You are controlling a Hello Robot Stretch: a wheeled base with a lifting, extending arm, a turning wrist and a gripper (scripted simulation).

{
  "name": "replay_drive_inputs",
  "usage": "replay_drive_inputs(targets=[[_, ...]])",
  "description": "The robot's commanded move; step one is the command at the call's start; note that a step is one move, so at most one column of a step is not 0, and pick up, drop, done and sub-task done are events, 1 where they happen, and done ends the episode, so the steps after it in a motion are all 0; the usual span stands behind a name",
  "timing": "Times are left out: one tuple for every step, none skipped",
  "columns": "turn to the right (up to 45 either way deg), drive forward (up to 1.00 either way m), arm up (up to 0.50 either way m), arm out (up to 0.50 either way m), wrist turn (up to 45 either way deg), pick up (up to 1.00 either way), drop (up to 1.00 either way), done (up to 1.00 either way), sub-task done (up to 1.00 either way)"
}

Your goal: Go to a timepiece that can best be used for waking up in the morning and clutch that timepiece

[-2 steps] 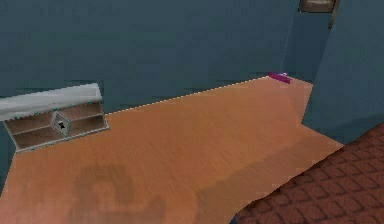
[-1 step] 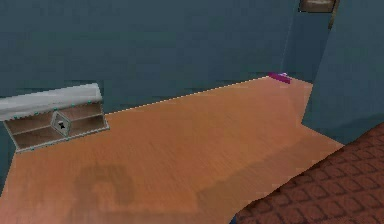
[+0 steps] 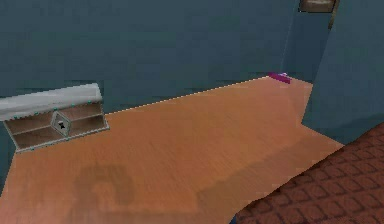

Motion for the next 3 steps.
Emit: replay_drive_inputs(targets=[[0.0, 0.0, 0.0, 0.0, 45.0, 0.0, 0.0, 0.0, 0.0], [0.0, 0.0, 0.0, 0.0, 45.0, 0.0, 0.0, 0.0, 0.0], [0.0, 0.0, 0.0, 0.0, 12.0, 0.0, 0.0, 0.0, 0.0]])
